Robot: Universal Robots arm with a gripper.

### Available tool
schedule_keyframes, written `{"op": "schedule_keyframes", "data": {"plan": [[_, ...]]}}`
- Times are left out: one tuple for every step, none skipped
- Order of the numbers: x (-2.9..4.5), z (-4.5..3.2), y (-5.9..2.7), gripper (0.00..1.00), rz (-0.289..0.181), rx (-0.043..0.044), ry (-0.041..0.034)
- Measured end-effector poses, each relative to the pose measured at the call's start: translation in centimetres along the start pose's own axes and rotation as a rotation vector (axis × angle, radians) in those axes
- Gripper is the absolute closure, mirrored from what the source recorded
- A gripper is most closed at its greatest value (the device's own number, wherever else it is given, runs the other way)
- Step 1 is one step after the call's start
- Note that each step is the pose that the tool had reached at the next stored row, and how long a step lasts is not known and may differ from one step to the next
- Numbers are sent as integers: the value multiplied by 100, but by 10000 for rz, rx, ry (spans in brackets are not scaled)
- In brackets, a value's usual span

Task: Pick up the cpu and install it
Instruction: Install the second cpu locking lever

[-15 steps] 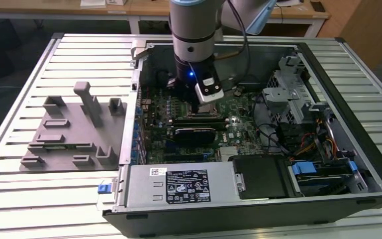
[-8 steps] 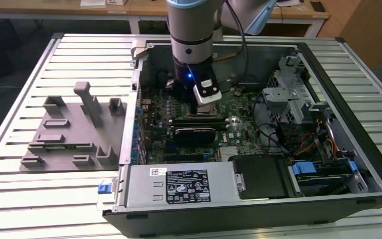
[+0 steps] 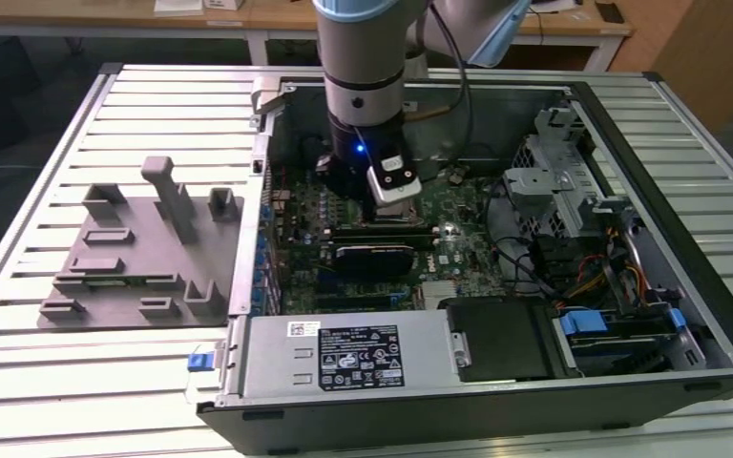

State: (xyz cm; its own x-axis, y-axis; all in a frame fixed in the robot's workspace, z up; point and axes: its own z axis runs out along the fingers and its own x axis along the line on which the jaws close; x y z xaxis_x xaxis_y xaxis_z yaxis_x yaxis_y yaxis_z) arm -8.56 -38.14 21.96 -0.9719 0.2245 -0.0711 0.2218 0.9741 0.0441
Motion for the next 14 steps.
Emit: {"op": "schedule_keyframes", "data": {"plan": [[1,5,-2,89,-1,0,0],[2,9,-3,89,0,-1,0],[5,13,-5,89,1,-2,0],[7,17,-8,89,1,-4,0],[9,19,-13,89,1,-7,1],[10,20,-22,89,1,-15,3],[9,21,-34,89,3,-29,7],[8,22,-49,89,5,-52,11],[8,22,-63,89,8,-82,18],[9,23,-73,89,10,-110,25],[11,23,-84,89,12,-142,32],[14,25,-93,89,16,-194,44],[19,27,-102,89,25,-284,65],[22,29,-113,89,36,-428,98]]}}
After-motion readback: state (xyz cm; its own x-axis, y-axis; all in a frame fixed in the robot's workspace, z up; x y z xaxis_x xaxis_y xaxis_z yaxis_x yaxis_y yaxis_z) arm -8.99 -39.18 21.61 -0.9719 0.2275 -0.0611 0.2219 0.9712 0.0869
